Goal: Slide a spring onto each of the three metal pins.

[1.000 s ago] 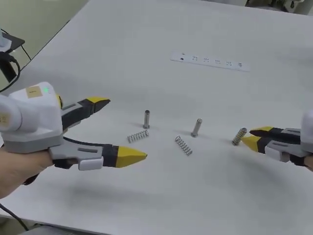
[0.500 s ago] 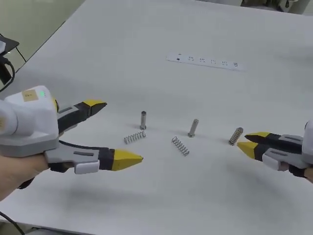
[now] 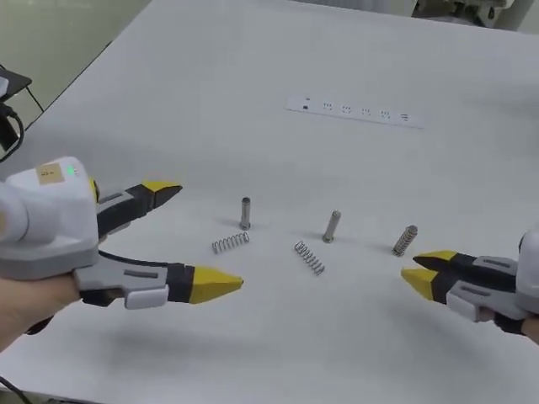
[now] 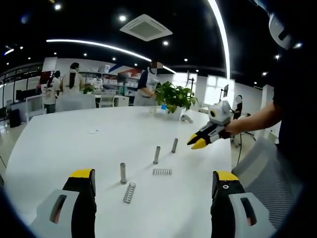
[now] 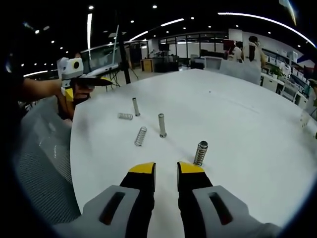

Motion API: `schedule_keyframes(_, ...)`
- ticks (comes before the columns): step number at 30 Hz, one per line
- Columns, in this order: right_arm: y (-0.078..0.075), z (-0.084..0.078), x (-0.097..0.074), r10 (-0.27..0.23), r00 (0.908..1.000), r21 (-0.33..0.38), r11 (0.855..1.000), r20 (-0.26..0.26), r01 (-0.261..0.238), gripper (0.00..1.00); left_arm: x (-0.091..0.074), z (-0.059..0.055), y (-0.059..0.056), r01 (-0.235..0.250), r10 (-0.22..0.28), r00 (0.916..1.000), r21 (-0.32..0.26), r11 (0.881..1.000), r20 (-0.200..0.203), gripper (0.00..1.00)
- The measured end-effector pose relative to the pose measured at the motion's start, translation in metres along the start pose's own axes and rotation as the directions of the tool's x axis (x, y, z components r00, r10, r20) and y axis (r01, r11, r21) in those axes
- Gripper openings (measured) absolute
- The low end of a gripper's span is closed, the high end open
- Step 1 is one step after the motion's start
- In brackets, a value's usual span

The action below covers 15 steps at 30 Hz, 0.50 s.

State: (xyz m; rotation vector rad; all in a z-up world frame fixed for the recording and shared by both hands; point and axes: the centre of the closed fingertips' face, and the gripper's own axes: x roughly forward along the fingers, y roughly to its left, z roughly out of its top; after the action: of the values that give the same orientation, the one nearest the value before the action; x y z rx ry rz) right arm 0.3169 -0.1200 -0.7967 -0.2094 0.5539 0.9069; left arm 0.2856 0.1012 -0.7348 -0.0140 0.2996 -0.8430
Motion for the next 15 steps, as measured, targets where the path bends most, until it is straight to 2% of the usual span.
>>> schedule_keyframes(6,0.004,-0.004,0.006,0.010,0.9999,0.009,1.000,0.003,-0.010,0.15,0.001,0.000,-0.001,0.004,-0.004,1.0000,-0.002,1.000,0.003,0.95)
schedule_keyframes(9,0.012,-0.004,0.012,0.028,0.9996,0.013,1.000,0.004,-0.028,0.15,0.000,-0.002,-0.003,0.012,-0.012,0.9999,-0.004,1.000,0.002,0.96)
schedule_keyframes(11,0.018,-0.003,0.017,0.040,0.9992,0.011,0.999,0.005,-0.040,0.15,0.000,-0.001,-0.005,0.024,-0.024,0.9995,-0.019,1.000,0.019,0.96)
schedule_keyframes(15,0.028,-0.002,0.027,0.069,0.9976,0.004,0.998,-0.001,-0.069,0.15,-0.001,-0.002,-0.006,0.028,-0.028,0.9996,-0.016,0.999,0.009,0.96)
